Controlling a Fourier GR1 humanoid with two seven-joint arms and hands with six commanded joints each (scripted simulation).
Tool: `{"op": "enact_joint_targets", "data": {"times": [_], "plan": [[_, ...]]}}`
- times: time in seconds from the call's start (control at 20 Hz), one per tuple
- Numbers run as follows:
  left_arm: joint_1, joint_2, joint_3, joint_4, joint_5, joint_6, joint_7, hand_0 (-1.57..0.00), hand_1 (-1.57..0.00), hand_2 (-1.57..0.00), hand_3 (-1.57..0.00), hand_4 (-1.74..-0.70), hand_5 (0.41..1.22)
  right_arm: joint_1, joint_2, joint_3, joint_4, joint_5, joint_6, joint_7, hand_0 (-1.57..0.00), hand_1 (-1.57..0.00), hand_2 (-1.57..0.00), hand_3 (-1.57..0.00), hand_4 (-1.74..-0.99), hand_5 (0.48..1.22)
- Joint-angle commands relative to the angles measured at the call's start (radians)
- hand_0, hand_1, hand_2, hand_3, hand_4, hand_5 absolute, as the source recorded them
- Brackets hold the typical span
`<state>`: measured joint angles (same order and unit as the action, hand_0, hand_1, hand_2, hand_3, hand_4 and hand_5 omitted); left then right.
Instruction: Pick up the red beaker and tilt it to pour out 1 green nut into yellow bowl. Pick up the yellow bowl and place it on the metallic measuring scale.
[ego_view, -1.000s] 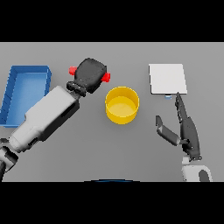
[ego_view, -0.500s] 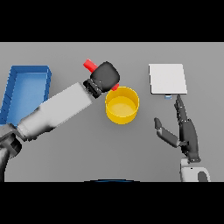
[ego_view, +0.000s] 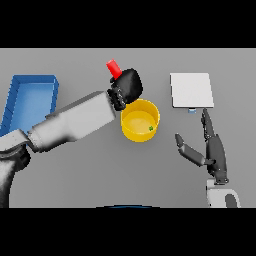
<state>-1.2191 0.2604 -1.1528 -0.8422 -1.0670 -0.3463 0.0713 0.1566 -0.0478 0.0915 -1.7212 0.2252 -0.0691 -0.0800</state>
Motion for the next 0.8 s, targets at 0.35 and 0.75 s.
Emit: {"op": "enact_joint_targets", "data": {"times": [0.35,0.75], "plan": [[-0.100,-0.030,-0.138,0.067,-0.067,-0.004,-0.099,-1.57,-1.57,-1.57,-1.57,-1.73,1.221,0.017,0.008,0.017,-0.011,0.030,-0.016,-0.035,0.00,0.00,0.00,0.00,-1.210,0.592],[-0.273,0.055,-0.092,0.095,-0.026,0.026,-0.148,-1.57,-1.57,-1.40,-1.51,-1.68,1.221,0.009,0.012,0.023,-0.001,0.056,-0.033,-0.033,0.00,0.00,0.00,0.00,-1.201,0.592]]}}
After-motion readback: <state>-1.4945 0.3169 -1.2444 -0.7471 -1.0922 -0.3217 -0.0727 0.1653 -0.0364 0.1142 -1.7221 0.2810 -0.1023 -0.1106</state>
